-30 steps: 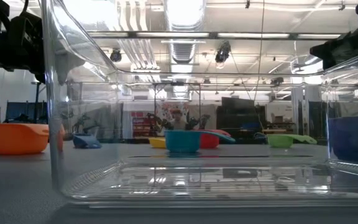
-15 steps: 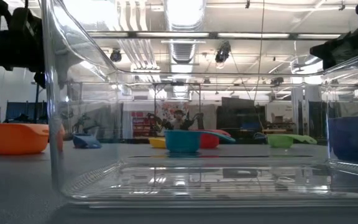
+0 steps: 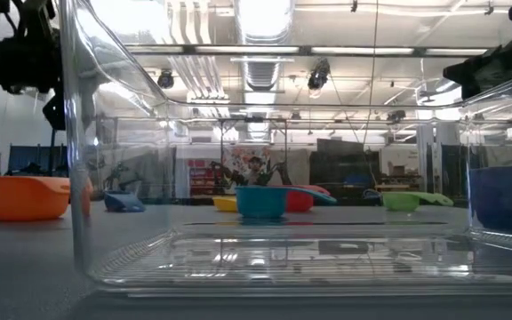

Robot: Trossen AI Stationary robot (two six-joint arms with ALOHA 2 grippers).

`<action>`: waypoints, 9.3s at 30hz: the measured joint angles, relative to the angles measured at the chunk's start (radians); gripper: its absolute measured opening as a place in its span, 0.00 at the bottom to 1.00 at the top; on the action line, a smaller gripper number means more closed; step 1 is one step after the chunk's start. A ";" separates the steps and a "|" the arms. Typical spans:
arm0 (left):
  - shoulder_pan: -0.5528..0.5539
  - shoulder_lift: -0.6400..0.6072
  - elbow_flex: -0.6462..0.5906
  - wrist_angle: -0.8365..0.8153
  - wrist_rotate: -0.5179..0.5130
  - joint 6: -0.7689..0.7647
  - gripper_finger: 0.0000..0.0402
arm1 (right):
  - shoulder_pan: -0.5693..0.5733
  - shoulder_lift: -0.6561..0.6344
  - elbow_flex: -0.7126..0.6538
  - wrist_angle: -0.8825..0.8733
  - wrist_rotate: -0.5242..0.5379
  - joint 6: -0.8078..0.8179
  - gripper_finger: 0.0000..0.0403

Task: Nest measuring cups in basket
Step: Stack the orange measuring cup on top of the purple measuring cup, then stack the red measuring cup on top of the orange measuring cup

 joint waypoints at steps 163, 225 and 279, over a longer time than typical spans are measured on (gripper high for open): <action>-0.039 1.747 1.466 -0.449 -0.505 0.136 0.00 | -0.414 0.879 0.376 0.441 -0.219 0.450 0.56; -0.162 1.510 1.212 -0.346 -0.509 0.207 0.45 | -0.007 0.427 0.127 0.226 -0.243 1.095 0.02; -0.206 1.384 0.910 0.033 -0.467 0.224 0.34 | 0.738 0.672 0.145 -0.122 0.272 1.954 0.39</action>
